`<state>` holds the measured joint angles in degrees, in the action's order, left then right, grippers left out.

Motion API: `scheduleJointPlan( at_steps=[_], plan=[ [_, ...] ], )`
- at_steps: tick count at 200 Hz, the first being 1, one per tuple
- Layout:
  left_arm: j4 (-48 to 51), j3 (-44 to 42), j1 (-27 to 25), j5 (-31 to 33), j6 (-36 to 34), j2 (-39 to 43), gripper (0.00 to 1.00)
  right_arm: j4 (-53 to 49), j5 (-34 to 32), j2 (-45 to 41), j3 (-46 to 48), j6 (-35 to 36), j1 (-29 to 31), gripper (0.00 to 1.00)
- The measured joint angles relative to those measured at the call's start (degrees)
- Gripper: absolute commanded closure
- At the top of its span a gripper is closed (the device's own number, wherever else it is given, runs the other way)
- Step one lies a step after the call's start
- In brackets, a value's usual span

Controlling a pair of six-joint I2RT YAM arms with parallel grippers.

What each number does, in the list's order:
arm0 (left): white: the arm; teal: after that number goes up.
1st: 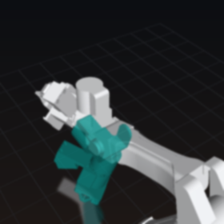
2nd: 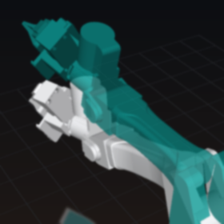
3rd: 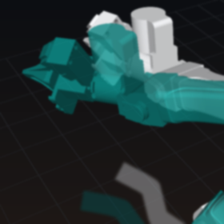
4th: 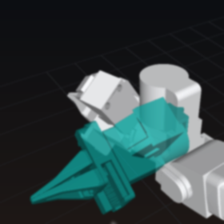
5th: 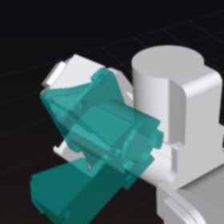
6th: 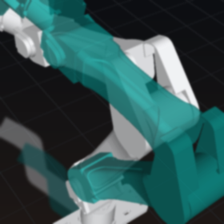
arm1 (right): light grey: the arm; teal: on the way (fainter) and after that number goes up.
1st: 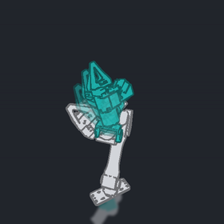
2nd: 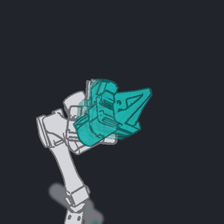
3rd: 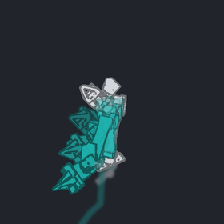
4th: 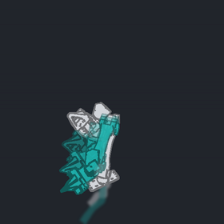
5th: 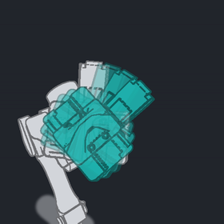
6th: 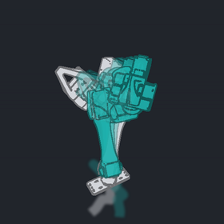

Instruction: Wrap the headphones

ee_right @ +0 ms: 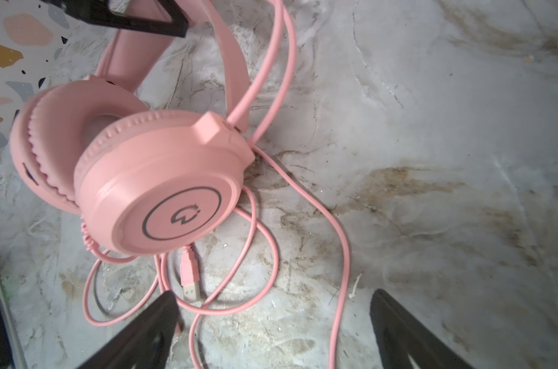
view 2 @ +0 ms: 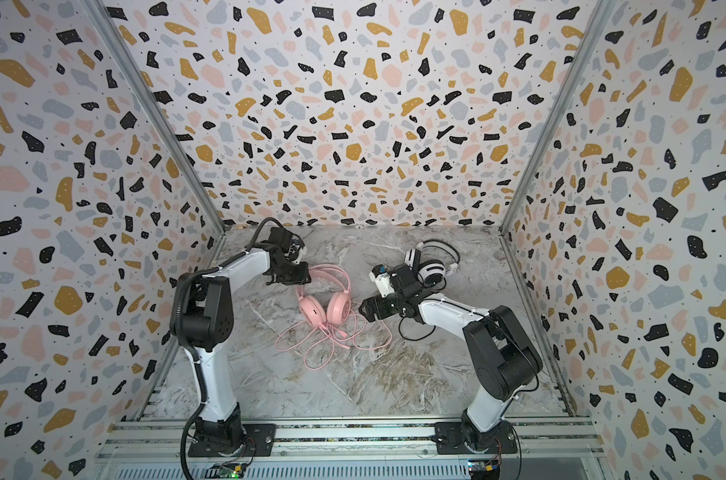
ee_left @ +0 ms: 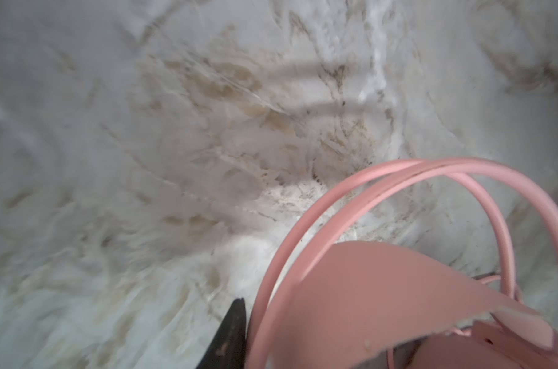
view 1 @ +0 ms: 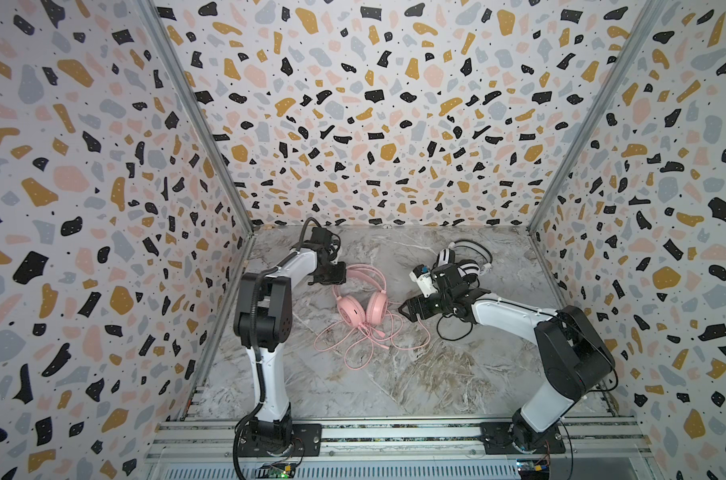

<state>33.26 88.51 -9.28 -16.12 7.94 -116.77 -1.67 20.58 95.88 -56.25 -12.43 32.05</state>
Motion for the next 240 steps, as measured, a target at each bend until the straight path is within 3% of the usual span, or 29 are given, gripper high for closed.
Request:
scheduleJointPlan(
  at_steps=[75,133,204,240],
  plan=[
    [-7.7,-8.0,2.7,-3.5,0.9,17.4,0.74,2.9,2.9,-1.4,0.0,-2.7,0.1,0.02],
    [-7.9,-9.8,2.7,-6.9,1.4,20.5,0.74,7.8,2.7,-3.3,-5.5,-1.5,1.6,0.01],
    [-8.9,-14.5,2.7,-10.8,2.7,25.1,0.74,10.6,0.1,13.8,-18.2,-1.4,4.8,0.00],
    [-9.3,-16.1,2.7,-11.7,2.9,26.4,0.74,10.3,-0.4,19.7,-20.6,-1.6,5.6,0.16]
  ],
)
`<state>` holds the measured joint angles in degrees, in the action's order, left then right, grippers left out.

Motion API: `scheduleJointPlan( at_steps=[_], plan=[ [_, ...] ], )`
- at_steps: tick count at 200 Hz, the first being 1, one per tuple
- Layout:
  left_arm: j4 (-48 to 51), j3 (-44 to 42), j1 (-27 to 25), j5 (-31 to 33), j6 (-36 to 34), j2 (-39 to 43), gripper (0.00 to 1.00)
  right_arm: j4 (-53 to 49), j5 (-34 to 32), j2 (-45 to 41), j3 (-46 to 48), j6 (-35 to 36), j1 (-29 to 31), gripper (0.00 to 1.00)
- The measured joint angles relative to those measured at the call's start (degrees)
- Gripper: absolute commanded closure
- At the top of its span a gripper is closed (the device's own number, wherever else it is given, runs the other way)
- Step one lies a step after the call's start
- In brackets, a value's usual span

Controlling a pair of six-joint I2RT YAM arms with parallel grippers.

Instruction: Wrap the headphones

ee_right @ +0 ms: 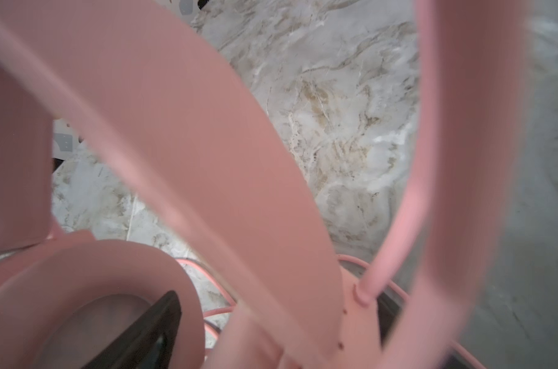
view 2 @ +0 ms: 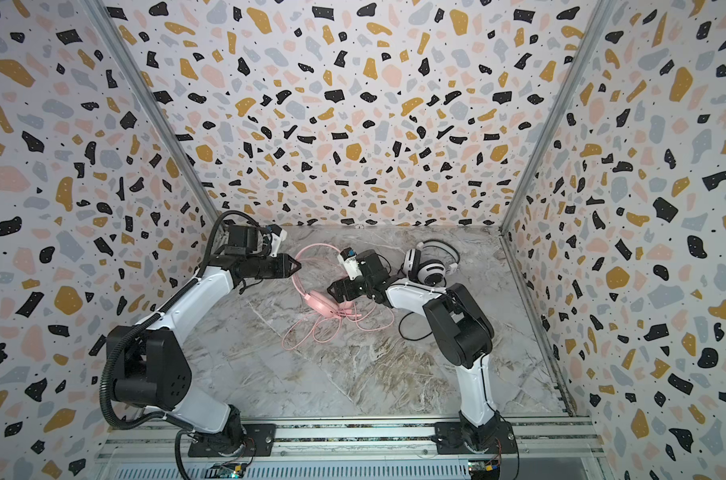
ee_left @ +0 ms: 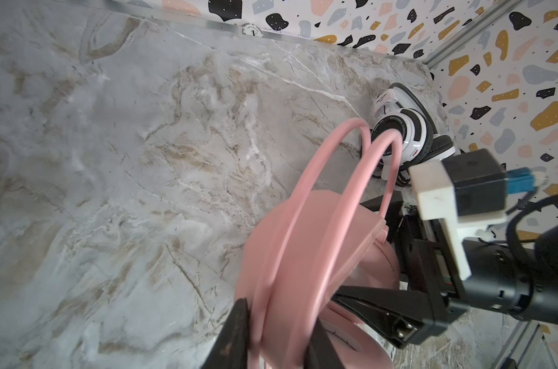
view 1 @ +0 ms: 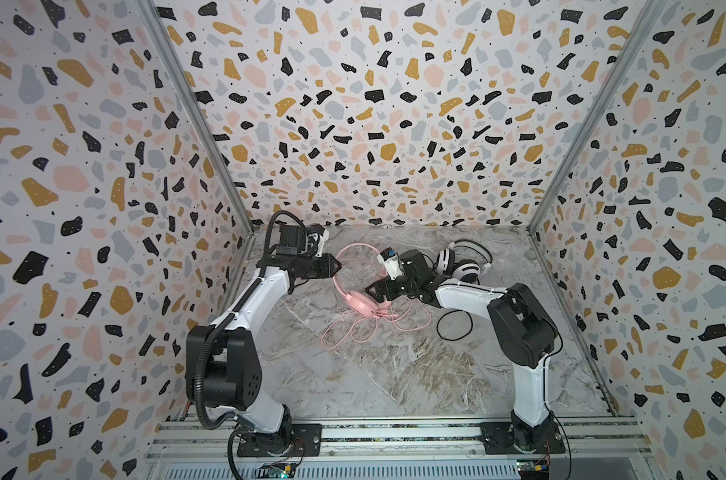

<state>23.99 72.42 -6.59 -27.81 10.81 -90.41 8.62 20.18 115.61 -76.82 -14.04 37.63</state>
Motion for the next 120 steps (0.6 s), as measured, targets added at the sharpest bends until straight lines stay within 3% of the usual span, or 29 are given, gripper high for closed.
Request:
scheduleJointPlan(
  at_steps=[5,27,60,120],
  plan=[
    [0.0,-0.1,0.0,-0.2,0.0,0.1,0.74,0.0,0.1,0.4,-0.1,-0.2,0.0,0.17],
    [0.0,-0.2,0.0,-0.6,0.1,0.1,0.74,-0.3,-0.3,0.9,-1.0,-0.6,-0.1,0.44],
    [0.1,-0.3,0.1,-1.8,0.3,0.2,0.71,-0.6,-2.7,0.9,-1.4,-1.7,-1.2,0.77],
    [-0.7,-0.7,-0.6,-3.2,0.4,0.2,0.38,-2.0,-3.6,-1.6,-1.3,0.7,-0.8,0.86]
  ],
)
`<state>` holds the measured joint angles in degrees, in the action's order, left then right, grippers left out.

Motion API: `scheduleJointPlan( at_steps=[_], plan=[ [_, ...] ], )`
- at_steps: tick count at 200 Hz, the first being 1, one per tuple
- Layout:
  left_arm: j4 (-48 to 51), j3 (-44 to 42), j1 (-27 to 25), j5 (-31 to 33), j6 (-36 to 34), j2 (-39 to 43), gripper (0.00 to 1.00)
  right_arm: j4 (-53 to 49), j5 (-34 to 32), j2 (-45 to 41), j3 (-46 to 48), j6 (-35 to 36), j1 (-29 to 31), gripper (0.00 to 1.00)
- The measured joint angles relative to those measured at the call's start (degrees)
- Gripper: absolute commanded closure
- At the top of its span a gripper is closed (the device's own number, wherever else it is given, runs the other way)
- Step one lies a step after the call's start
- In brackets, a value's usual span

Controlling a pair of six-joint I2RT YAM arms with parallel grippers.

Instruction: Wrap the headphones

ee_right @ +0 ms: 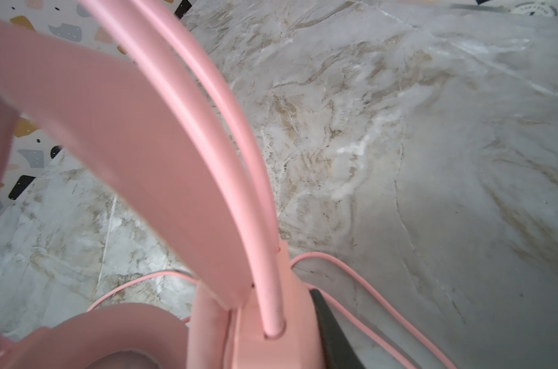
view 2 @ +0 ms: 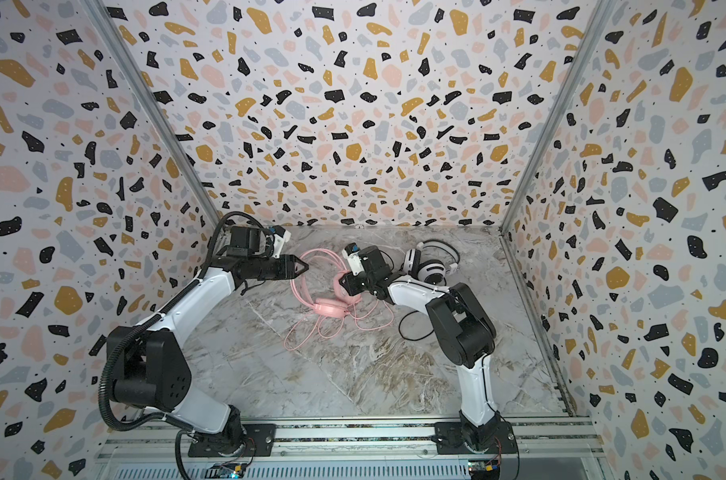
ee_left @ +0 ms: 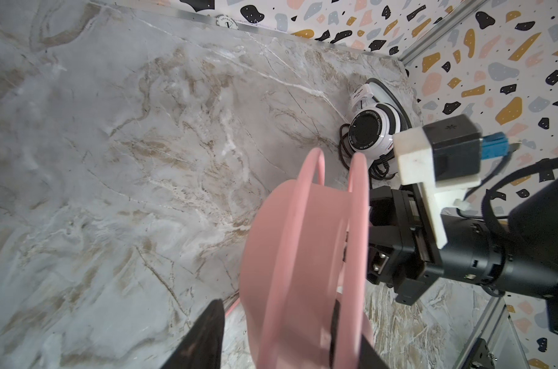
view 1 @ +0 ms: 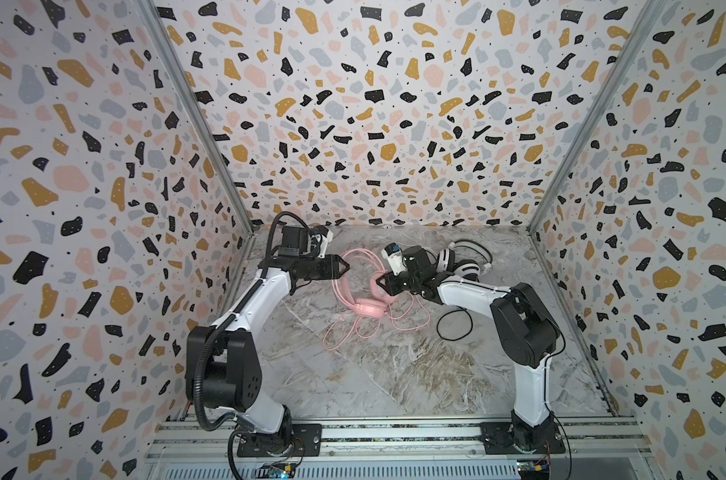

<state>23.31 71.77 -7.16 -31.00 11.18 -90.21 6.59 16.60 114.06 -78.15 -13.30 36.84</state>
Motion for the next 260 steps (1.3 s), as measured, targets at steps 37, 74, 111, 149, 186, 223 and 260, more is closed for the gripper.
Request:
scheduleJointPlan(
  at_steps=[37,74,111,149,186,223,260],
  plan=[
    [0.1,-0.7,-0.1,1.8,-1.4,2.3,0.25,-4.1,-2.5,-3.4,0.0,3.4,0.3,0.89],
    [0.2,-1.4,-1.4,4.7,-3.0,7.0,0.00,-11.9,-7.6,-5.3,-3.1,8.3,0.8,0.89],
    [0.2,-1.4,-4.6,7.7,-3.1,8.0,0.00,-18.5,-14.7,-5.3,-6.8,11.7,2.3,0.89],
    [1.9,-0.9,-11.2,16.2,-3.7,6.8,0.01,-24.1,-19.5,-5.3,-8.7,12.4,4.1,0.90],
    [3.0,-0.9,-13.7,26.0,-3.8,4.7,0.04,-26.3,-21.8,-6.1,-9.9,12.4,5.8,0.89],
    [4.1,-0.8,-14.4,31.5,-4.3,2.6,0.23,-26.9,-22.8,-8.8,-9.9,12.5,8.0,0.89],
    [4.4,-0.1,-14.7,33.2,-4.6,2.7,0.51,-27.6,-24.8,-9.7,-9.9,12.4,8.9,0.90]
  ],
)
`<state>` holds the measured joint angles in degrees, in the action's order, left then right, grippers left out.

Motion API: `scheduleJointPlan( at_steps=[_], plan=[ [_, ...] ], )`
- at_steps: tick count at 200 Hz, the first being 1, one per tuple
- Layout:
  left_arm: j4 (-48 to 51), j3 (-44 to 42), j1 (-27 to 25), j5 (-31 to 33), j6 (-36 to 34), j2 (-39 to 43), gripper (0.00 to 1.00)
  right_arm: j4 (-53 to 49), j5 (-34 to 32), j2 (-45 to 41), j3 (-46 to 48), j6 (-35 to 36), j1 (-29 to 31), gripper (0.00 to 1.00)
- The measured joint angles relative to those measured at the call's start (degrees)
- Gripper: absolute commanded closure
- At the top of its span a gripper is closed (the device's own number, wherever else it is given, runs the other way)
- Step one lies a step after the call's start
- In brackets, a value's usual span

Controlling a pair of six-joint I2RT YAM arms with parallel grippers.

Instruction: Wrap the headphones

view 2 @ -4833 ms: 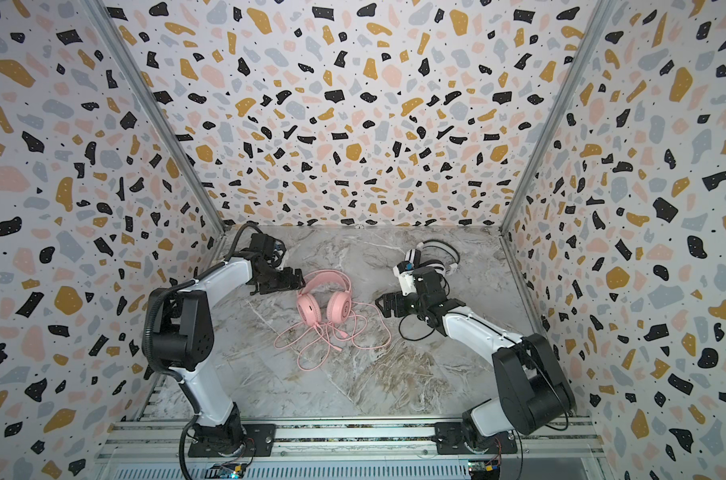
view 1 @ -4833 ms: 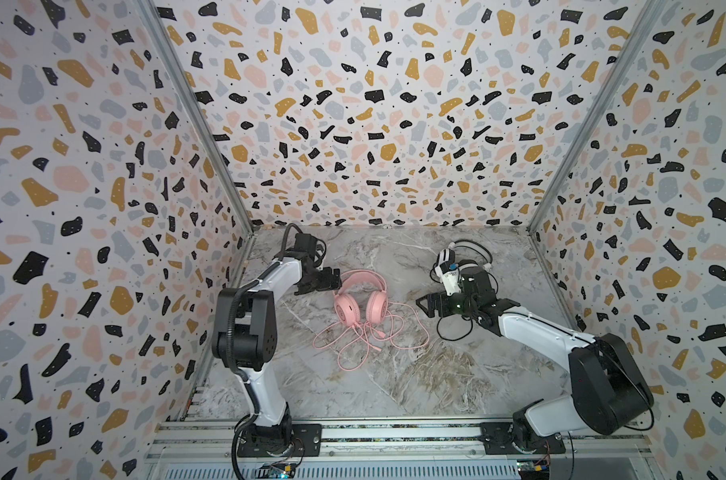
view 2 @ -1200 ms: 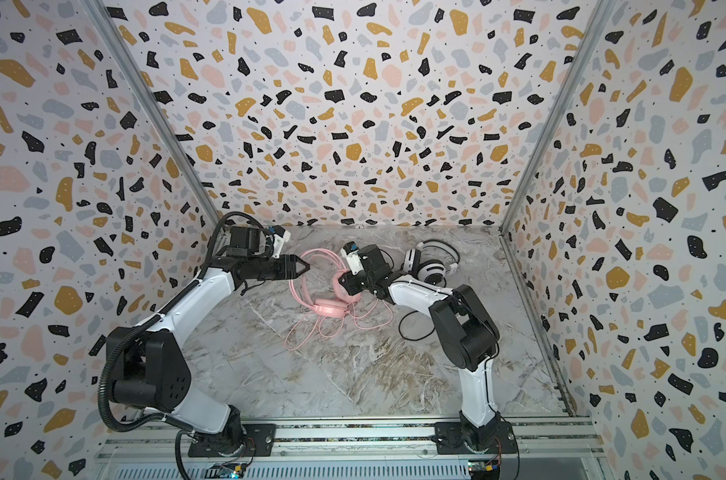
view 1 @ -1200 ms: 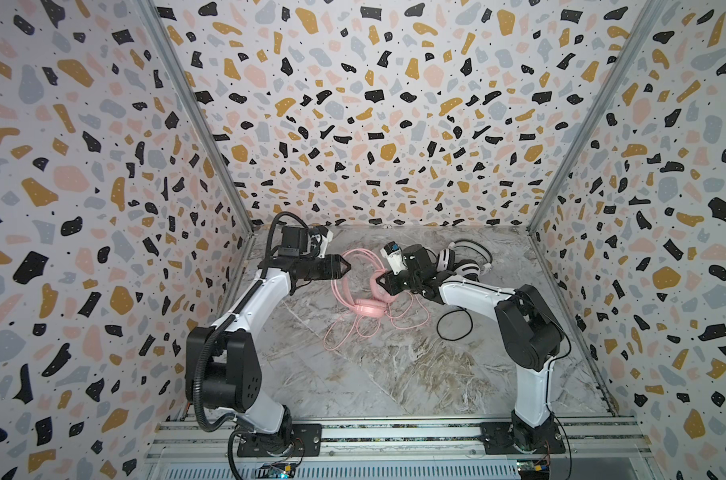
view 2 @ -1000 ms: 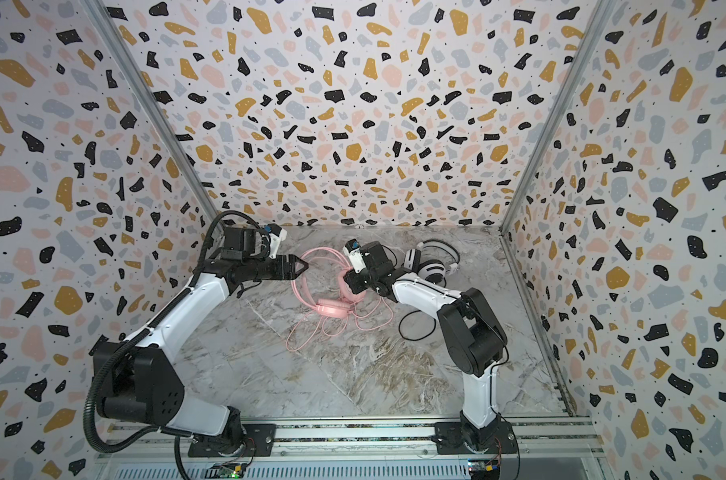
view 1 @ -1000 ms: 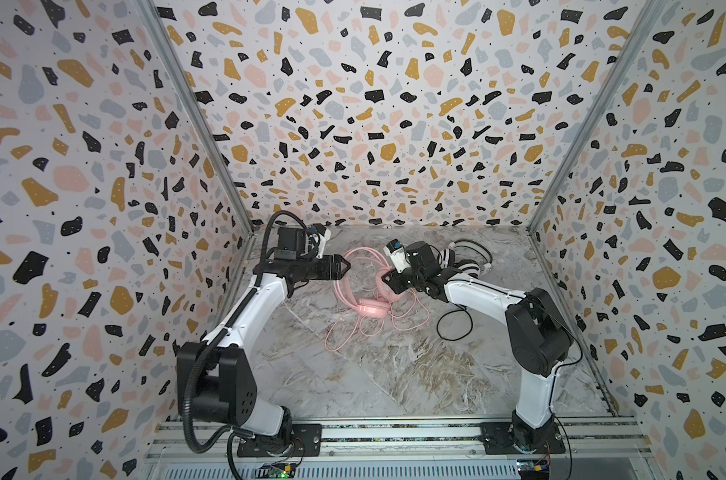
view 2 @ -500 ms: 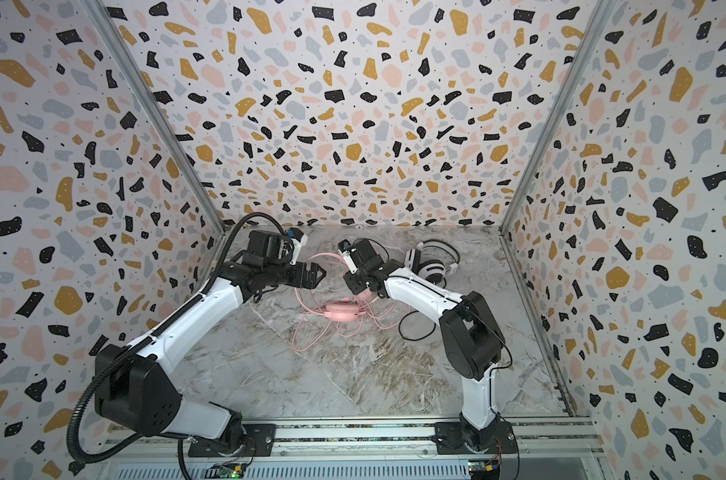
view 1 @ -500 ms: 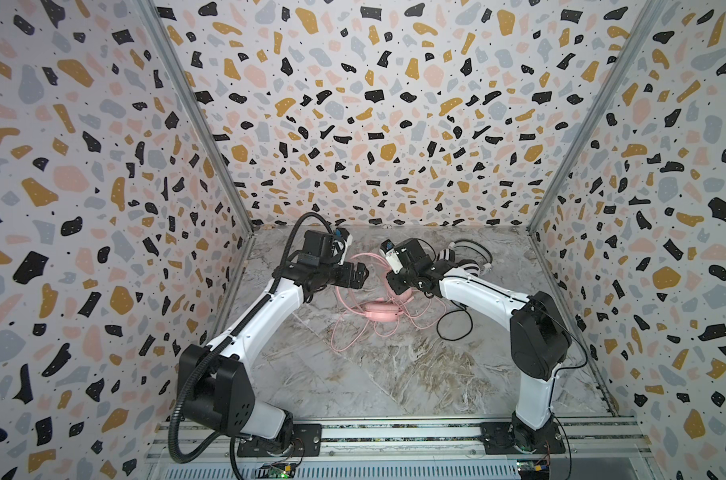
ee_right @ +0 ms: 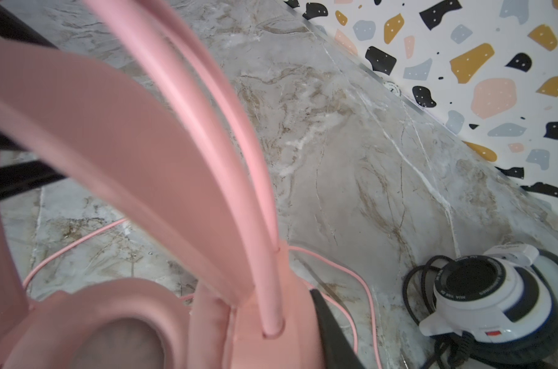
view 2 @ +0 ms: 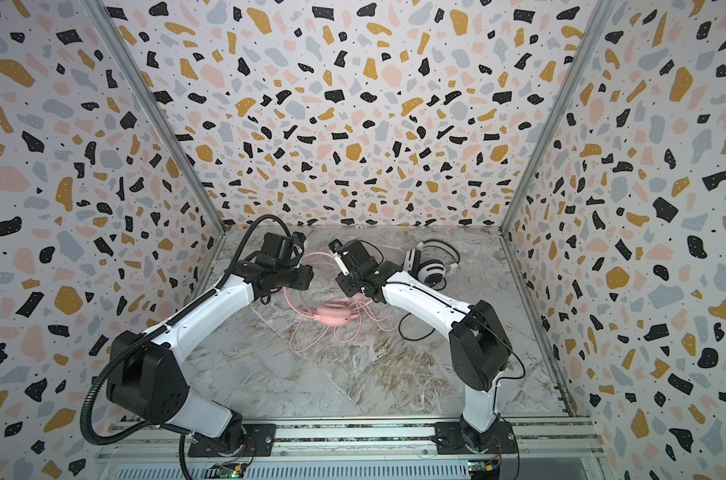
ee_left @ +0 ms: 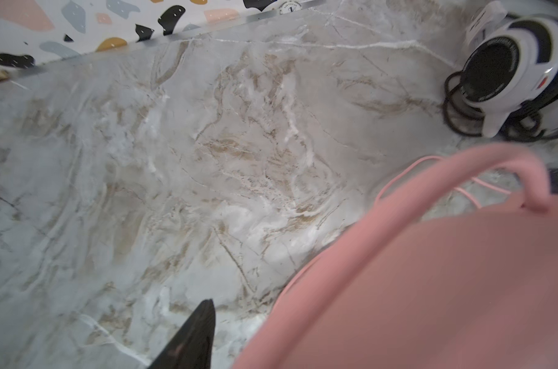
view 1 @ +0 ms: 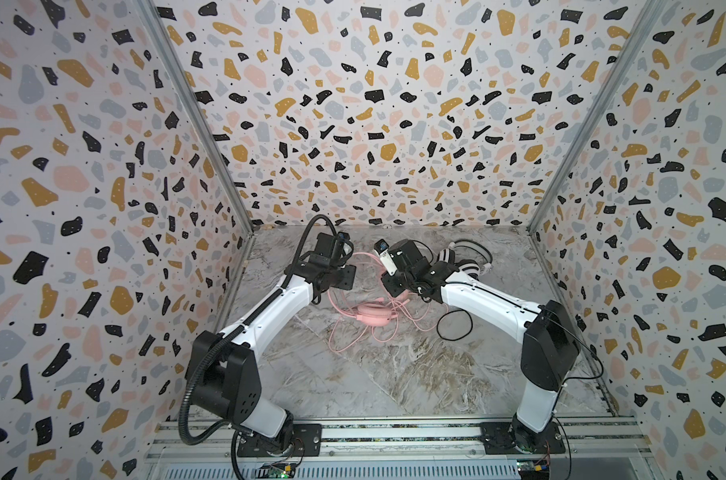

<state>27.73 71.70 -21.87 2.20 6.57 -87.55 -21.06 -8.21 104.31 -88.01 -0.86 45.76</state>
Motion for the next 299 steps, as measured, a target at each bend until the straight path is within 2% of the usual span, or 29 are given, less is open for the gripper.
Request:
scheduleJointPlan(
  at_steps=[38,64,83,106,114,139,183,208,226,258,279,299],
  plan=[
    [1.0,0.1,0.0,-0.2,-0.2,0.0,0.72,0.0,-0.6,0.0,0.2,0.0,-0.1,0.89],
    [1.5,0.1,0.0,-0.2,-0.5,0.0,0.82,0.0,-0.5,0.0,0.2,-0.2,-0.2,0.81],
    [1.5,0.1,0.0,-0.2,-0.9,0.0,0.89,0.2,-0.2,0.0,0.3,-0.3,-0.2,0.67],
    [1.4,0.1,0.0,-0.2,-1.2,0.0,0.94,0.7,0.5,0.0,0.5,-0.7,-0.2,0.45],
    [1.4,0.1,0.2,-0.5,-1.2,0.0,1.00,1.0,1.2,-0.2,0.8,-0.8,-0.3,0.39],
    [1.5,0.1,1.4,-2.3,-1.2,-0.2,1.00,2.4,3.2,-2.1,2.3,-1.3,-0.3,0.26],
    [1.4,0.1,6.8,-7.6,-1.3,0.1,1.00,7.9,9.6,-13.5,10.6,-3.3,-2.9,0.22],
    [1.4,0.5,11.7,-12.2,-0.7,1.4,1.00,14.0,13.6,-22.2,18.3,-5.8,-8.0,0.20],
    [0.9,1.7,15.9,-18.1,1.6,2.7,1.00,17.6,16.9,-26.1,22.6,-8.0,-12.3,0.20],
    [-1.9,8.2,21.1,-29.4,8.0,3.9,1.00,21.1,22.2,-26.4,28.0,-11.5,-17.1,0.20],
    [-5.7,13.6,21.3,-36.1,12.1,4.0,1.00,21.3,24.7,-24.5,29.9,-12.6,-17.1,0.19],
    [-9.3,14.7,21.1,-40.4,15.0,5.0,1.00,22.2,26.9,-22.3,30.4,-13.5,-17.1,0.19]
  ],
)
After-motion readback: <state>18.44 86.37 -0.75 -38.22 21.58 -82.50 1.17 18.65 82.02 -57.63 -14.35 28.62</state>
